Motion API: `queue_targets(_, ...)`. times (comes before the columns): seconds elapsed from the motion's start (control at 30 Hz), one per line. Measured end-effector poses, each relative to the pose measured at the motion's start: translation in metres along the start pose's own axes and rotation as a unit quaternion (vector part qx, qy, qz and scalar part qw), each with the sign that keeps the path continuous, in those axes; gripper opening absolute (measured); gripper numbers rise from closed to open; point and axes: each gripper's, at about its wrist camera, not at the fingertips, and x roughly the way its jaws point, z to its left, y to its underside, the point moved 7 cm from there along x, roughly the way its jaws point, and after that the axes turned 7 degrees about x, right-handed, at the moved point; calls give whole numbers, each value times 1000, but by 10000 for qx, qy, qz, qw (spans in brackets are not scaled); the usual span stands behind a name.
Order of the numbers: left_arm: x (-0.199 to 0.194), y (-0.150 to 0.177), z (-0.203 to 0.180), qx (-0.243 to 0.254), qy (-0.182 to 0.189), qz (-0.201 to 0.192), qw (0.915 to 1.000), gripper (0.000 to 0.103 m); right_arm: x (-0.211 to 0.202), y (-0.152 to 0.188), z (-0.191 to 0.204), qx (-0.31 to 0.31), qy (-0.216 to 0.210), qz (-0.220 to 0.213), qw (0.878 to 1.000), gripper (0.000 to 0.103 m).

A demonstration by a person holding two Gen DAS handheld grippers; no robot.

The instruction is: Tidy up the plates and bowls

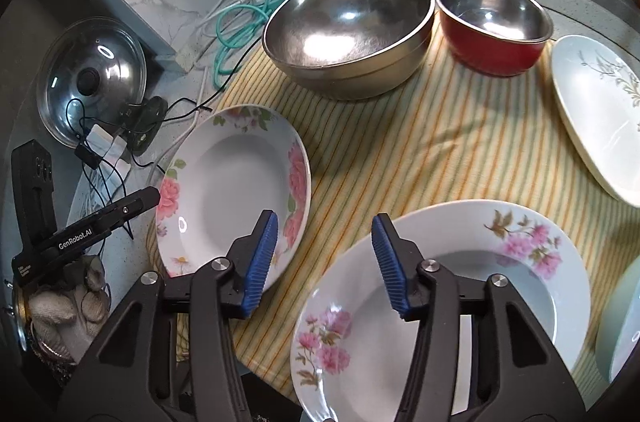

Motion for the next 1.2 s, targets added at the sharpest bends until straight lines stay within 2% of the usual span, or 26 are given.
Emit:
queue_targets(0.13, 6, 2, 1, -12, 58, 82, 9999, 46, 12, -3, 4, -101, 26, 118, 9999, 42)
queue_targets(0.23, 9, 3, 2, -47, 135, 130, 9998, 39, 22, -4, 4, -86, 49, 238, 9997, 38)
queue_targets(0.3, 12, 2, 1, -30, 177, 155, 9997, 31, 29, -3, 4, -70, 40, 345, 9994, 33)
queue_targets(0.43, 15, 2, 1, -32, 217, 193, 9996, 28, 40, -2, 5, -67, 10, 476, 9988, 26)
queue_targets(0.5, 15, 2, 0, -1, 236, 198, 9995, 23, 42, -3, 7, -70, -28, 494, 9988, 23)
queue_targets(0.63, 18, 2, -3, 73, 274, 251, 9993, 21, 45, -3, 15, -198, -14, 489, 9986, 13)
queue_targets(0.93, 16, 2, -6, 106, 251, 246, 9993, 21, 43, -2, 16, -218, 79, 447, 9987, 13)
queue_targets(1.2, 3, -1, -17, 150, 349, 147, 9992, 21, 22, 2, 12, -106, 20, 341, 9994, 13)
